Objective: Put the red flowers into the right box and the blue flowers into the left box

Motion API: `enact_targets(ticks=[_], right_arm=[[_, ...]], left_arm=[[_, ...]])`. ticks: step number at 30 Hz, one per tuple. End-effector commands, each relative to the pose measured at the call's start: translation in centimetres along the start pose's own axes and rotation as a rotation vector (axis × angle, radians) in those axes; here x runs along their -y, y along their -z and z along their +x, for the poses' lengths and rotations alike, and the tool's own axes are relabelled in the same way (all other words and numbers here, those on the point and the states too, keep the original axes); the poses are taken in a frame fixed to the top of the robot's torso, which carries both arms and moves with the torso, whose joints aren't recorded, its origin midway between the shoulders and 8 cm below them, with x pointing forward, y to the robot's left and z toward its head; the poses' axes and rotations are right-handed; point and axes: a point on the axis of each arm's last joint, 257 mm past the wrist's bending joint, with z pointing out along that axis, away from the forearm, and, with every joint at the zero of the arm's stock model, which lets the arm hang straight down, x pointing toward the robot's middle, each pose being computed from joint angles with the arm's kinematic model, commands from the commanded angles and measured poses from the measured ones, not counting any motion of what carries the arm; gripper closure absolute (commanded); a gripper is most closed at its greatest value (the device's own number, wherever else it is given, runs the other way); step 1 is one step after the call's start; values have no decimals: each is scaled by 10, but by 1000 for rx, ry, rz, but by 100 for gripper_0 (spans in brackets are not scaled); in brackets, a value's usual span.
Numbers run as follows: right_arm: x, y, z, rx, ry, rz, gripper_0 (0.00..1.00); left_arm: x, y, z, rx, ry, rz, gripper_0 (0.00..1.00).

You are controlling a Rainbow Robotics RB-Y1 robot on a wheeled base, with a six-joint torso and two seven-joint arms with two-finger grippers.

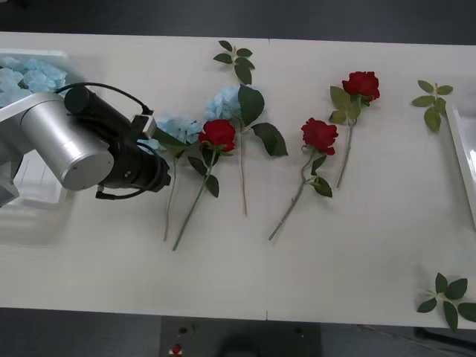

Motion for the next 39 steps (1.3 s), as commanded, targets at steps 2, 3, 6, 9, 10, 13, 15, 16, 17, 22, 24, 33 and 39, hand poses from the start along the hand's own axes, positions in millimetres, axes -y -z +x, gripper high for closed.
enact_targets(ticks=[2,3,6,9,10,13,15,16,17,22,24,33,39], right_arm=[[2,11,-16,34,13,-10,10],[1,12,-17,36,6,-21,10],[-12,21,-19,28,-22,-83,10],[-38,41,-26,10,-21,-168,10],[-51,49,-26,-4,-15,-202,10],[-84,70,-26,-42,-16,-275,10],[-111,87,-27,-67,-63,-325,10],[-121,94,-27,-78,-85,-339,10],[-135,102,-29,-82,-110,-355,10],[-183,127,-30,-100,-218,-379,10],[-202,133,-29,-106,-244,-383,10],[-263,129,-30,-113,-298,-258,10],[-308,110,-41,-105,-363,-216,10]], left_arm=[[-3,7,-26,56,50,-10,35],[-4,4,-27,56,53,-16,35],[-6,-1,-29,53,56,-29,35],[-4,-8,-32,54,58,-46,35],[-6,-10,-34,56,65,-54,35],[-7,-15,-36,60,64,-73,35],[-6,-18,-37,62,67,-80,35],[-6,-19,-37,61,71,-81,35],[-7,-20,-38,63,72,-85,36],[-2,-26,-37,61,53,-99,35],[1,-31,-37,57,49,-109,35],[7,-49,-37,61,38,-137,36],[14,-55,-30,57,24,-137,36]])
